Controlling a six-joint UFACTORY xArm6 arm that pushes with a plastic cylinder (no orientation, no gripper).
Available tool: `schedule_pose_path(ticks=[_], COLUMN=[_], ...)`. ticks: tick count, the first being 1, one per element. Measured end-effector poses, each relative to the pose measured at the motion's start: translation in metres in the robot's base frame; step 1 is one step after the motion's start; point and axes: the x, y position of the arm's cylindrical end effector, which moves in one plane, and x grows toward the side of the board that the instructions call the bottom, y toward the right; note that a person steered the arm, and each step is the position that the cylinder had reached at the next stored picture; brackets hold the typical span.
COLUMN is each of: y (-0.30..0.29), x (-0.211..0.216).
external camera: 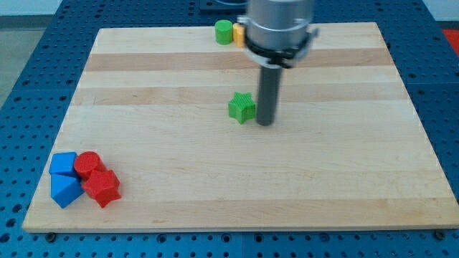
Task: Move the green star left to the green circle
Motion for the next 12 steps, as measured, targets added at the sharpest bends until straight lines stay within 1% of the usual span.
schedule_pose_path(ticks=[1,2,3,4,5,6,7,8,9,10,11,12], y=[-0.048,-0.095,-0.092,-0.082,-0.127,-0.128,-0.127,-0.126,-0.161,-0.164,-0.139,-0.132], x=[-0.056,-0.096,-0.083,-0.042,-0.048,-0.096,-0.133,-0.106,-0.100,-0.138,-0.166,-0.172])
